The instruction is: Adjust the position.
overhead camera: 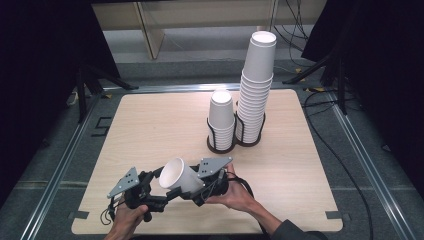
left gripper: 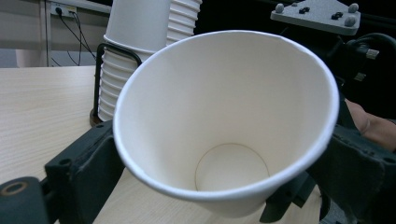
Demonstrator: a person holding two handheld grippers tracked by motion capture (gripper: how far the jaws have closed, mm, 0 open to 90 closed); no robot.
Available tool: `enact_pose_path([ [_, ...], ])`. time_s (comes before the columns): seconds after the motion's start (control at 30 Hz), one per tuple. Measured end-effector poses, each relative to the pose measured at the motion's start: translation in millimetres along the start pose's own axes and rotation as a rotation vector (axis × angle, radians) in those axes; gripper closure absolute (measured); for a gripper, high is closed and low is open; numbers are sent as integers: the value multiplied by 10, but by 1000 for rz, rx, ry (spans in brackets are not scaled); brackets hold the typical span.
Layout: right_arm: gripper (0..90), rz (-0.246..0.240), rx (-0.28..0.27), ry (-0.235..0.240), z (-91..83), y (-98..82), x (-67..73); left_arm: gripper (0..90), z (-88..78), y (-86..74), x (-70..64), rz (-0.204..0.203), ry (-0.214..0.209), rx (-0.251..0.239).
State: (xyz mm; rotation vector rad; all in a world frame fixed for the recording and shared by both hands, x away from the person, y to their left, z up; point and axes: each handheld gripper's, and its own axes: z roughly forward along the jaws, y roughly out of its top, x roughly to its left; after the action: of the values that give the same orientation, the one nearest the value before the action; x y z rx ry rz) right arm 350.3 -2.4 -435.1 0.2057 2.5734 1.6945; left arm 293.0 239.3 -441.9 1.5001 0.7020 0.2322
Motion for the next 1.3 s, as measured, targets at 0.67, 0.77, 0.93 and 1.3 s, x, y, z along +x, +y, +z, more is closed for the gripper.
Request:
enact_pose_path([
  [0.67, 187, 38, -23, 52, 88, -18, 63, 101, 22, -6, -54, 31, -9, -11],
  [0.77, 169, 45, -20, 51, 93, -33, 67, 114, 19, 2, -64, 47, -3, -15],
  [0.93, 157, 59, 26, 34, 12, -82, 48, 121, -41, 68, -25, 61, 29, -41],
  [1.3, 180, 65, 154, -110, -444, -284, 95, 123, -79, 117, 132, 139, 210, 34],
])
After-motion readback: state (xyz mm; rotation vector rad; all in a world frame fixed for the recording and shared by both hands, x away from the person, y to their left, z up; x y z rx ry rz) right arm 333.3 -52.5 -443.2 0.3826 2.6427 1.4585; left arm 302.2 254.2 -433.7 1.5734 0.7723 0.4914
